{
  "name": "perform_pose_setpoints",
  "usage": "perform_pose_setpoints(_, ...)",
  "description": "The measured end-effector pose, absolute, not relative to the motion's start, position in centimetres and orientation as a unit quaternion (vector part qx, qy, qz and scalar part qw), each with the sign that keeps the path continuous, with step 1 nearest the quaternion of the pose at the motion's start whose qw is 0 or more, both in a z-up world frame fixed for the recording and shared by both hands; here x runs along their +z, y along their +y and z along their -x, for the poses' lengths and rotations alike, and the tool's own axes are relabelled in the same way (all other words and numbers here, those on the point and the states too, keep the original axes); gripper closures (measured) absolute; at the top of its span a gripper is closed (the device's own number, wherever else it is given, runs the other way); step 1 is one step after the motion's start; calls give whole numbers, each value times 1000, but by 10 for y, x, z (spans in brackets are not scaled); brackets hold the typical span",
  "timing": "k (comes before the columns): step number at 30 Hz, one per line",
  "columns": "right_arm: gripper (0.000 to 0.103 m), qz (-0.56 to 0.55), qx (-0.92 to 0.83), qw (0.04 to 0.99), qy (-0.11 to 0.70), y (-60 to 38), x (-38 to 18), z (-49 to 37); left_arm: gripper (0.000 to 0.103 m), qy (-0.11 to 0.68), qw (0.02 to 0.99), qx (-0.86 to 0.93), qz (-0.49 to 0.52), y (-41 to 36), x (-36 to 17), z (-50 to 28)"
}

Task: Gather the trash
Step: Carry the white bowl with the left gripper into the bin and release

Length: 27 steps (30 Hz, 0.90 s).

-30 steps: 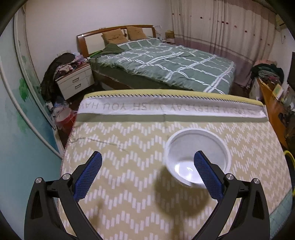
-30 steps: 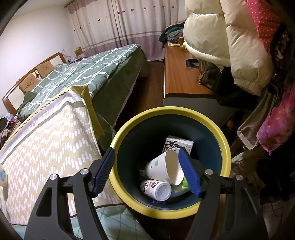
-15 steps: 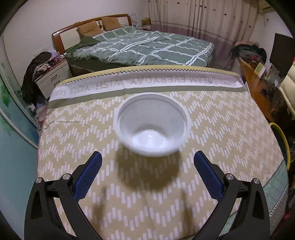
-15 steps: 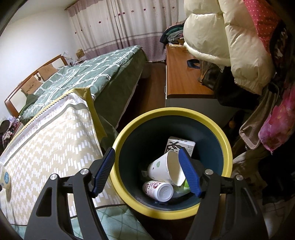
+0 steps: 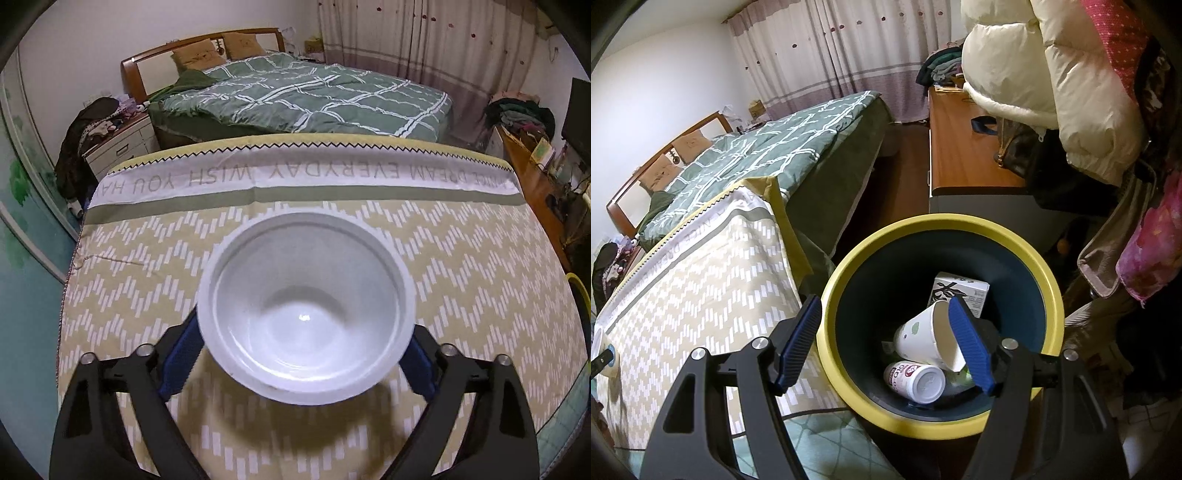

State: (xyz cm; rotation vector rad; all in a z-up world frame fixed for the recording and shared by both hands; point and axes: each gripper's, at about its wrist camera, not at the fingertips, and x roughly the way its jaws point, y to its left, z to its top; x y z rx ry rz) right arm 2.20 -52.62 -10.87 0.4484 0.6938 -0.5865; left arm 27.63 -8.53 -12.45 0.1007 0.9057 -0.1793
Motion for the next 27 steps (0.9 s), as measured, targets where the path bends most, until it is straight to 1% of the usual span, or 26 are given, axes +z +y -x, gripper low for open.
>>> perform_pose_setpoints(1,36,-214,-280,875,331,-526,-108,-22,24,437,894,-88,-47,-84,-125,-278)
perform_pose_setpoints(8,36,-211,-280,880,321,-524,-106,-19,24,425,898,-103,-48,-88,-116,-275)
perform_pose_setpoints(14,36,-198,-279,885,317,-520,-100,-7,24,406,898,-152,-75,-125,-91,-244)
perform_pose_setpoints(21,36,-192,-288,889,301,-531,-86,32,24,380,886,-247,-98,-215,-59,-208)
perform_pose_setpoints(27,36,-190,-303,888,289,-548,-81,73,24,376,854,-337,-129,-321,-54,-172)
